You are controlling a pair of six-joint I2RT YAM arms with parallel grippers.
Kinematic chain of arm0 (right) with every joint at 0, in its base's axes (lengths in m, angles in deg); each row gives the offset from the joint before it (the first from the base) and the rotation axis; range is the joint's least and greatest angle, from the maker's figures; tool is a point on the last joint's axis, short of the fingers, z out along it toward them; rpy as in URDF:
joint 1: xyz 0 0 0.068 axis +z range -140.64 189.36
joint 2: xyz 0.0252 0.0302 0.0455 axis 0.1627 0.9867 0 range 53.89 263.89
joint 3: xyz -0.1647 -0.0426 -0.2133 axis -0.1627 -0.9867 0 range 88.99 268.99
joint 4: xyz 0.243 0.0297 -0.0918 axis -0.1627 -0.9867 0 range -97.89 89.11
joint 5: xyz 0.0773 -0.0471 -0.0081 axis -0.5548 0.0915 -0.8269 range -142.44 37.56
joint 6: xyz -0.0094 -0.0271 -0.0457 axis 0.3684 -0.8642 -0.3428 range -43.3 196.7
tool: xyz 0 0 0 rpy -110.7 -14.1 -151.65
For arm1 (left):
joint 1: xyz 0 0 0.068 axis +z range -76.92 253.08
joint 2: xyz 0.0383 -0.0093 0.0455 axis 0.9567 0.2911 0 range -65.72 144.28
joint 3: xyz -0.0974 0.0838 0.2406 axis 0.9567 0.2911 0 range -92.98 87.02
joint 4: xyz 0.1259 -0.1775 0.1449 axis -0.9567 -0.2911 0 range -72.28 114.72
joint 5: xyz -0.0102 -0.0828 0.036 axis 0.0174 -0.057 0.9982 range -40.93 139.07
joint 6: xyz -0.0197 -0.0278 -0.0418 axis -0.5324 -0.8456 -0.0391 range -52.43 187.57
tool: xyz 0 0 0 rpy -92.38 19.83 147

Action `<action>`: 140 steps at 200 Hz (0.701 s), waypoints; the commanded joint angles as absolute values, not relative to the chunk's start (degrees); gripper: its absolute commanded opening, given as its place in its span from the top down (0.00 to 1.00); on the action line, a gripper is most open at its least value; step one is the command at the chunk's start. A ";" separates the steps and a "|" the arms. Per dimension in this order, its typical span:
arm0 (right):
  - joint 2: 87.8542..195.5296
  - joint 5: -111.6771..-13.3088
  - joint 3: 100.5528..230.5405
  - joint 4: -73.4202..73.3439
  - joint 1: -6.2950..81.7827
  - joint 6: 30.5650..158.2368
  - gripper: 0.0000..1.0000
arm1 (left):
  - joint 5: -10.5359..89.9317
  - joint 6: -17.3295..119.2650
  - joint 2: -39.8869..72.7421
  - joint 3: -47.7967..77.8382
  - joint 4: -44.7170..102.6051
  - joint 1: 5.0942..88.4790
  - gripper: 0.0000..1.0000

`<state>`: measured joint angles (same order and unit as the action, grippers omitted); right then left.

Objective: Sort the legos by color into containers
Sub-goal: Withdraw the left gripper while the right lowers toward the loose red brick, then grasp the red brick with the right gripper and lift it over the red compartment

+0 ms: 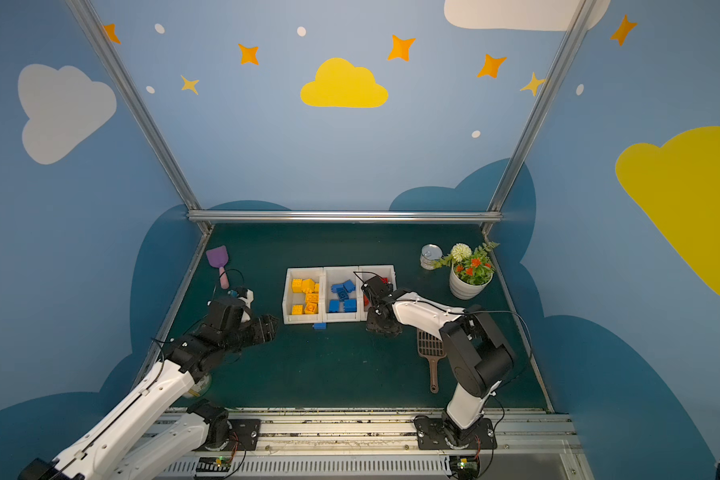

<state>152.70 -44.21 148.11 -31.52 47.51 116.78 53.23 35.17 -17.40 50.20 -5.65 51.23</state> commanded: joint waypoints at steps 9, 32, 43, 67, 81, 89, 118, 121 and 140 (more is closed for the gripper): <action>154.32 -42.61 149.46 -32.53 47.87 116.96 0.39 | 52.42 34.66 -18.34 51.31 -6.14 51.49 0.24; 155.08 -42.16 149.72 -33.00 47.86 117.05 0.44 | 52.16 34.54 -18.73 51.74 -5.81 51.45 0.24; 155.47 -42.07 149.97 -33.31 47.86 117.04 0.47 | 52.15 34.48 -18.78 51.78 -5.71 51.39 0.24; 155.84 -42.76 149.86 -32.91 47.94 117.05 0.55 | 52.01 34.52 -18.61 51.85 -5.60 51.45 0.24; 155.68 -43.02 149.60 -32.67 47.94 117.13 0.58 | 51.89 34.51 -18.47 51.81 -5.62 51.45 0.24; 155.59 -43.17 149.47 -32.53 48.03 117.13 0.59 | 51.88 34.47 -18.44 51.78 -5.59 51.39 0.24; 154.64 -43.71 148.62 -32.75 48.29 117.20 0.61 | 51.96 34.49 -18.51 51.87 -5.51 51.41 0.24; 154.43 -43.86 148.48 -32.79 48.37 117.26 0.61 | 51.97 34.51 -18.47 51.87 -5.55 51.42 0.24; 152.55 -44.66 146.45 -33.28 49.23 118.04 0.61 | 52.06 34.45 -18.75 52.04 -5.51 51.45 0.24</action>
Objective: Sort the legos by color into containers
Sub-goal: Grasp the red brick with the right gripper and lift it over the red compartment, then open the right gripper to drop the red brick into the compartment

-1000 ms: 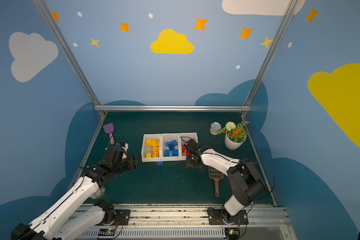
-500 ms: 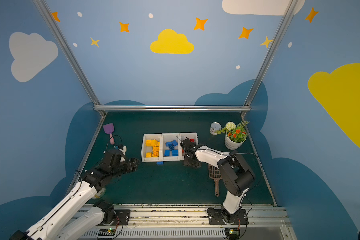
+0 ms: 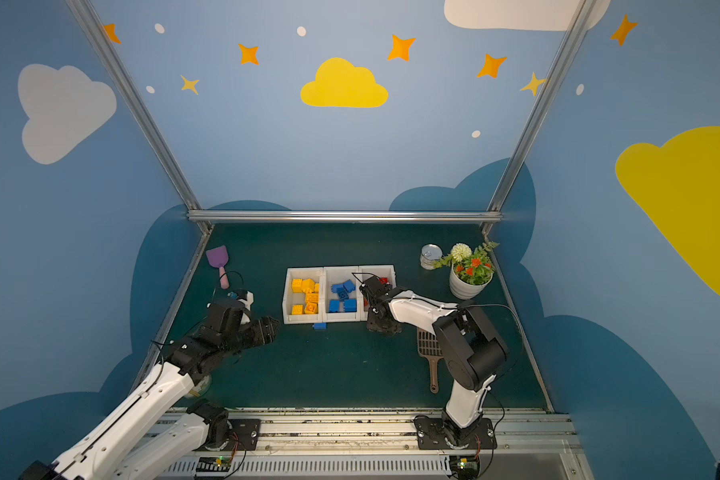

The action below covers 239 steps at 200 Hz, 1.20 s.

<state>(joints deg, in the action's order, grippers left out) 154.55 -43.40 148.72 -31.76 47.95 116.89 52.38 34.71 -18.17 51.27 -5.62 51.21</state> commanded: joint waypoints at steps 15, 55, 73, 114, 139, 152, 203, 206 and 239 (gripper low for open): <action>150.11 -45.06 143.83 -33.54 50.44 119.02 0.61 | 52.06 34.34 -18.78 52.28 -5.42 51.42 0.24; 141.85 -45.11 137.76 -35.32 53.87 120.91 0.62 | 51.80 33.96 -18.53 52.92 -4.65 51.41 0.24; 138.67 -43.92 138.09 -37.93 53.94 119.73 0.62 | 51.29 34.00 -18.50 52.99 -4.44 51.48 0.24; 135.82 -42.68 145.23 -38.89 51.12 111.31 0.62 | 50.78 33.61 -19.04 53.35 -3.84 51.41 0.24; 140.20 -43.01 153.10 -39.25 48.17 104.85 0.62 | 50.35 33.57 -19.64 53.71 -3.99 51.41 0.24; 143.34 -43.49 157.57 -40.12 46.64 102.42 0.62 | 50.21 33.51 -20.21 54.01 -4.40 51.42 0.24; 154.25 -49.45 168.10 -40.36 40.66 100.39 0.62 | 50.19 32.57 -23.49 55.95 -4.72 51.41 0.24; 154.92 -49.75 168.70 -40.50 40.54 100.57 0.62 | 50.13 32.58 -23.60 56.03 -4.72 51.44 0.24; 161.91 -52.34 175.82 -43.38 39.46 100.82 0.59 | 50.48 32.42 -23.79 56.30 -4.81 51.44 0.24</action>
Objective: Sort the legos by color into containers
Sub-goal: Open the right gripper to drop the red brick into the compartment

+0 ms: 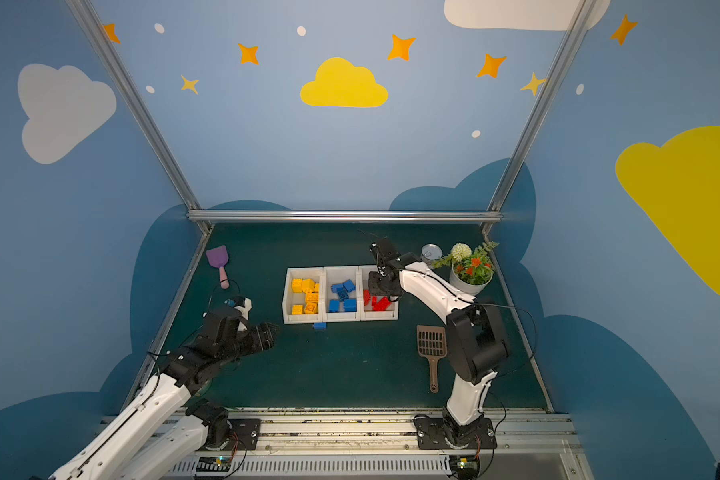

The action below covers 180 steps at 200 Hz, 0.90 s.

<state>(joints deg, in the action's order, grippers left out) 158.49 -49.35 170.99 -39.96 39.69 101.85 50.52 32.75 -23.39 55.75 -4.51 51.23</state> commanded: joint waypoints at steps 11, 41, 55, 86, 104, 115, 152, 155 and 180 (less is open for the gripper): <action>163.91 -52.19 177.94 -43.92 39.33 100.32 0.59 | 50.34 32.40 -23.70 56.43 -4.64 51.40 0.24; 167.78 -53.20 182.38 -45.16 38.24 100.59 0.54 | 49.62 32.29 -23.42 56.62 -4.54 51.48 0.24; 168.49 -53.49 183.45 -45.88 38.02 101.07 0.41 | 49.60 32.23 -23.63 56.70 -4.68 51.39 0.24; 167.42 -53.61 183.09 -45.53 37.97 101.31 0.36 | 49.69 32.28 -23.85 56.79 -4.57 51.43 0.24; 166.54 -53.08 182.93 -46.02 37.79 101.02 0.35 | 49.60 32.25 -23.62 56.70 -4.57 51.46 0.24; 165.85 -53.03 182.54 -46.08 37.71 101.05 0.36 | 49.51 32.30 -23.43 56.70 -4.46 51.43 0.24; 162.18 -53.66 179.60 -45.25 37.38 101.57 0.36 | 48.64 32.42 -23.09 56.79 -4.21 51.43 0.24; 161.77 -53.75 179.27 -45.15 37.38 101.57 0.36 | 48.57 32.42 -23.04 56.79 -4.15 51.36 0.24; 158.71 -54.02 176.83 -44.75 37.35 101.88 0.36 | 47.86 32.42 -22.47 56.96 -3.83 51.45 0.24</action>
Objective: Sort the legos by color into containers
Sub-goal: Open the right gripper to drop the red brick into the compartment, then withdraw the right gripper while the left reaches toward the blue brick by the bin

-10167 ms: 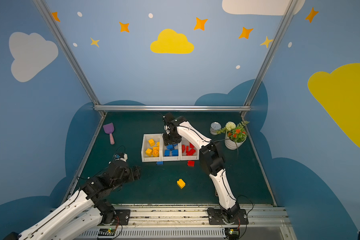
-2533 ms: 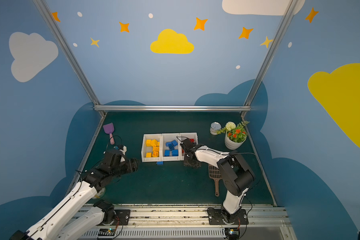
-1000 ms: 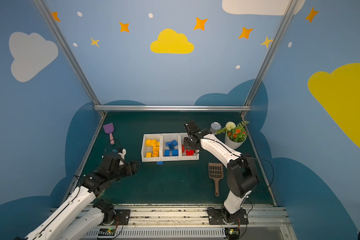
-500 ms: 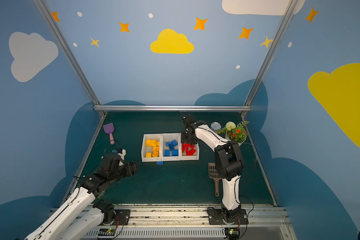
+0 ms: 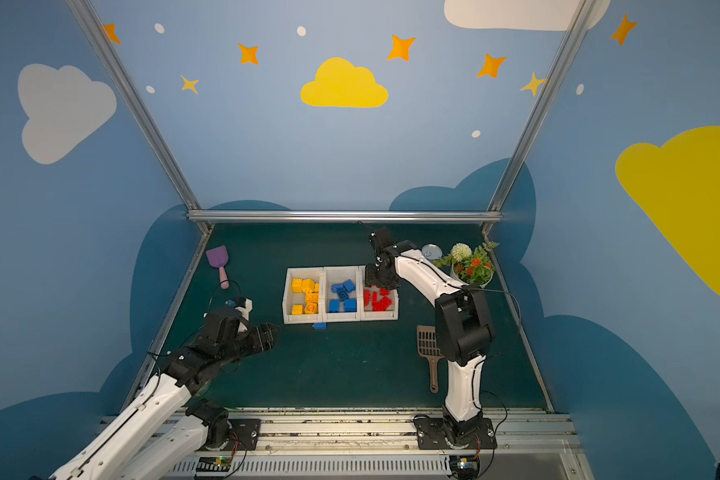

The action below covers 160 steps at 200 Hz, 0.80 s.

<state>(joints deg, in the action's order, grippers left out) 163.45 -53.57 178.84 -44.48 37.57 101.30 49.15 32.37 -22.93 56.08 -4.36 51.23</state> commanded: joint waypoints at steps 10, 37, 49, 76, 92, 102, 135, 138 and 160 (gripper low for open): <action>157.30 -53.95 175.52 -44.68 37.38 102.01 0.36 | 47.67 32.53 -22.23 56.96 -3.68 51.38 0.24; 152.40 -53.82 170.25 -43.72 37.35 102.96 0.36 | 47.43 32.70 -21.69 57.13 -2.86 50.95 0.24; 149.79 -53.69 167.75 -43.28 37.37 103.32 0.36 | 48.01 32.39 -21.32 57.29 -1.99 50.51 0.24; 143.78 -52.52 162.51 -43.65 37.31 103.73 0.36 | 49.76 31.50 -19.44 57.32 0.91 48.31 0.24; 140.17 -51.54 159.59 -44.34 37.15 104.19 0.36 | 52.49 31.17 -17.23 56.90 2.14 45.44 0.24; 137.76 -51.02 157.57 -44.48 37.01 104.51 0.36 | 54.96 30.68 -15.69 56.70 3.28 43.02 0.24; 130.90 -49.83 151.11 -44.41 36.50 105.22 0.36 | 65.65 29.40 -10.08 57.40 10.34 32.90 0.23; 130.36 -49.66 150.68 -44.40 36.48 105.18 0.36 | 66.48 29.26 -9.40 57.39 10.84 32.15 0.23; 127.13 -48.97 147.46 -43.75 35.99 104.22 0.36 | 70.29 29.03 -3.96 56.75 14.58 29.13 0.23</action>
<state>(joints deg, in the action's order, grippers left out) 130.18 -50.83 150.31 -43.61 36.54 104.38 62.59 29.79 -8.18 56.83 8.52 31.62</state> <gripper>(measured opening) 0.640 0.772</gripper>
